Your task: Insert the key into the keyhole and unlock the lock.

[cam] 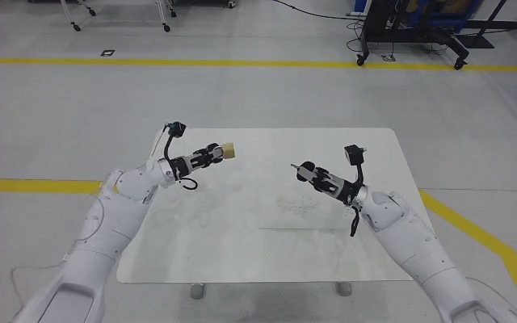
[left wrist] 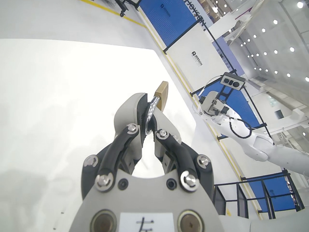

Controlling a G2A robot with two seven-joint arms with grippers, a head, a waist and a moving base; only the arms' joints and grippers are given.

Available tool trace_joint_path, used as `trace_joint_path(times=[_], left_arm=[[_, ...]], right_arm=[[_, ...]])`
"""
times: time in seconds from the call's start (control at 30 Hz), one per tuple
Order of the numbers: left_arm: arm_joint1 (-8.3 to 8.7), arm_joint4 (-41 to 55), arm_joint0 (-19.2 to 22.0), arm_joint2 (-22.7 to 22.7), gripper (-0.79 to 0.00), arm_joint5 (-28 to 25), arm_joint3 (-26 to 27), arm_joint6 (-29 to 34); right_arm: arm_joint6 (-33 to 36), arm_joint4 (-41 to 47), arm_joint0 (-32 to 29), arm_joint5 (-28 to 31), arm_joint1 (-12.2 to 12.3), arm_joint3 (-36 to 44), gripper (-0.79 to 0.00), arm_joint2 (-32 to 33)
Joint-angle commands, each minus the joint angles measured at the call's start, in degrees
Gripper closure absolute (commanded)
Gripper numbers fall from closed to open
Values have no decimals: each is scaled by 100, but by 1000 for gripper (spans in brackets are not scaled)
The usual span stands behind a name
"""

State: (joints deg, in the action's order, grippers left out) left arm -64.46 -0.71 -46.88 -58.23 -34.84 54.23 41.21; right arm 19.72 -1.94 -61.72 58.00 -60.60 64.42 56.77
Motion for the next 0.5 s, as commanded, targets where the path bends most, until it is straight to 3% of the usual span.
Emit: trace_joint_path(times=[0.0,0.1,0.2,0.33,0.47], left_arm=[[0,-24,2,1,0,11,-1,1],[-9,69,-95,-27,0,35,178,-183],[-60,1281,-363,-177,0,-219,249,-327],[-199,3240,-449,-173,0,-302,80,250],[-341,4066,-210,-61,0,-436,-350,774]], right_arm=[[0,0,0,0,0,0,0,0],[0,0,0,0,0,0,0,0],[-26,-9,-21,-103,-7,5,0,-11],[-169,36,54,-396,-154,154,0,-323],[-346,178,367,-388,-376,-156,0,-708]])
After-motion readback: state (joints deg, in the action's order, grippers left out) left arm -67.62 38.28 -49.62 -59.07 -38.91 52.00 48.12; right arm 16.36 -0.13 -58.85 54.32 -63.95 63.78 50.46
